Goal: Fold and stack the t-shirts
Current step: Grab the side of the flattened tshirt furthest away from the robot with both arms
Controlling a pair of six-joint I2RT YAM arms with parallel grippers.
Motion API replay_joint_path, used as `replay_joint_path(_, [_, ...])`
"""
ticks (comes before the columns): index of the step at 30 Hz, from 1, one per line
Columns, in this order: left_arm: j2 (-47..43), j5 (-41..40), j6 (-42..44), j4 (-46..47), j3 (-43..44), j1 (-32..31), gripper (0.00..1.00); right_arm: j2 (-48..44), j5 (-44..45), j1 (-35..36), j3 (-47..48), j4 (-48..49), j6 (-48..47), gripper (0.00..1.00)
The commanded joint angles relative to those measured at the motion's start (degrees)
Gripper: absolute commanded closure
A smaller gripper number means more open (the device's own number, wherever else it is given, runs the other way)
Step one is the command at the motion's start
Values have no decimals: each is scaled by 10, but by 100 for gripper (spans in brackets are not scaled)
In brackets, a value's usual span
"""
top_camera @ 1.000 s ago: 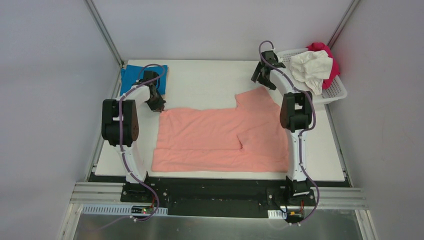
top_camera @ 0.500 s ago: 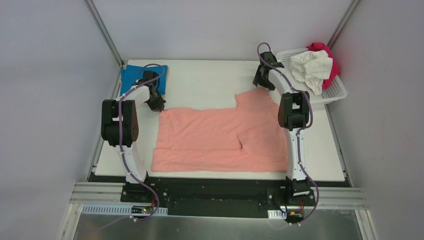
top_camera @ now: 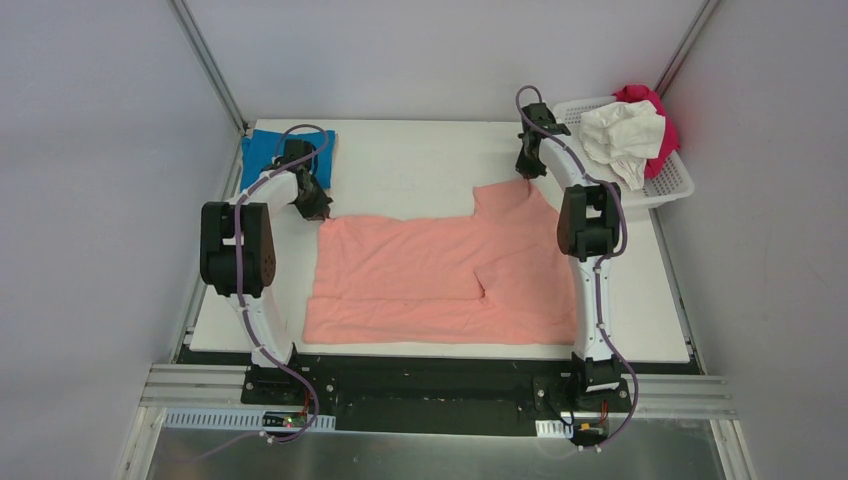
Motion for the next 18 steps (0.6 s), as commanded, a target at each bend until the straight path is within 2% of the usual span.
replay_joint_path(1, [-50,24,10,4,-6,-3,100,-66,-24,2,-7,-14,-11,100])
replay_joint_path(9, [-115,16,8,16,-63,-19,100,-257,-33,13,-238,81,9,100])
replay_joint_path(18, [-224,11,-6,34,-166,-29,100,-461,-72,20,-468,109,68,100])
